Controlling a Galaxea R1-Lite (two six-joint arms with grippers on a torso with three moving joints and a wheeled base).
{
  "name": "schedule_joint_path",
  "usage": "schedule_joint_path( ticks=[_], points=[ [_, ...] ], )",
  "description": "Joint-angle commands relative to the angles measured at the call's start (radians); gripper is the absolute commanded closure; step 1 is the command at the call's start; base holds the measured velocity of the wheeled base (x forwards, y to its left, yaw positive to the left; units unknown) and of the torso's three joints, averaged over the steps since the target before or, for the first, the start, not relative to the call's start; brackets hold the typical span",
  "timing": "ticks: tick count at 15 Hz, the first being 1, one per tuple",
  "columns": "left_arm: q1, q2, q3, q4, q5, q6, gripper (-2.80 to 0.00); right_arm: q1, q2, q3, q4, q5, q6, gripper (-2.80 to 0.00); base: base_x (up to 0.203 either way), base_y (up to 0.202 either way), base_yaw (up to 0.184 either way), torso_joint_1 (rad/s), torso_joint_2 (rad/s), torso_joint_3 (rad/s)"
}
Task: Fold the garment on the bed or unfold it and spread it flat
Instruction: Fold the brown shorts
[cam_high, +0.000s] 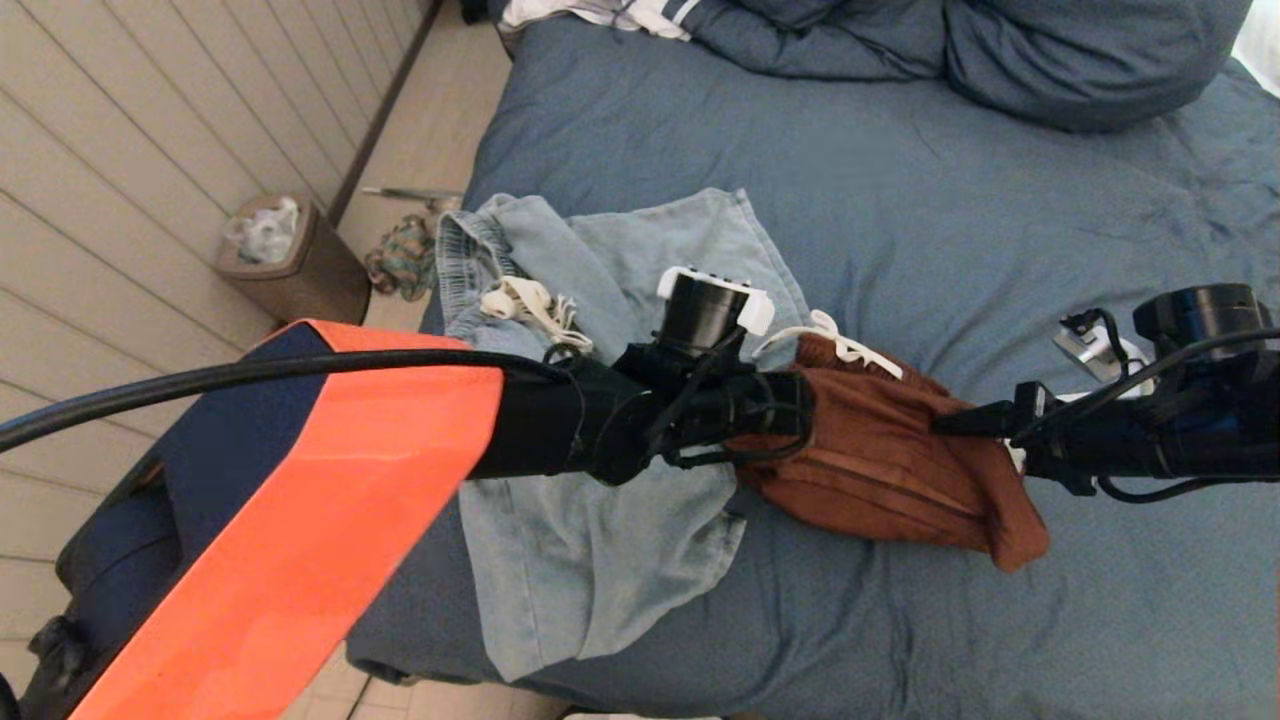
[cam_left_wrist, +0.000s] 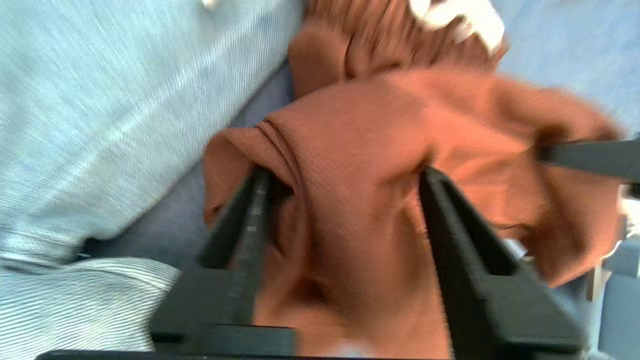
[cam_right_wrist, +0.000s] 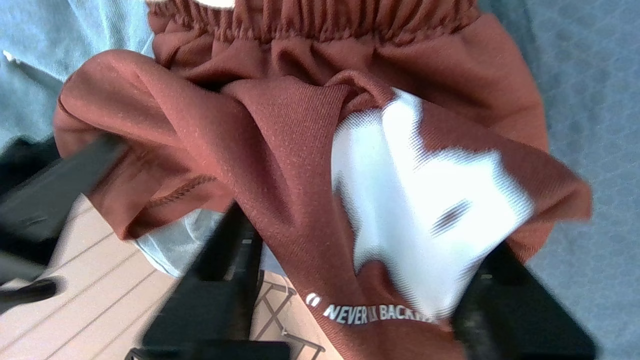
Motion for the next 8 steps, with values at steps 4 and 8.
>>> schedule_joint_path(
  ticks=[4,8],
  points=[
    [0.07,-0.146,0.061,-0.001,0.001,-0.004,-2.8,-0.091,-0.058,-0.012,0.002,0.065,0.0,-2.8,0.0,0.0,0.0,0.0,0.0,0.0],
    [0.09,-0.25,0.23,-0.016,-0.003,-0.016,-2.8,-0.13,-0.121,0.01,0.005,0.105,-0.001,0.0,0.0,0.0,0.0,0.0,0.0,0.0]
  ],
)
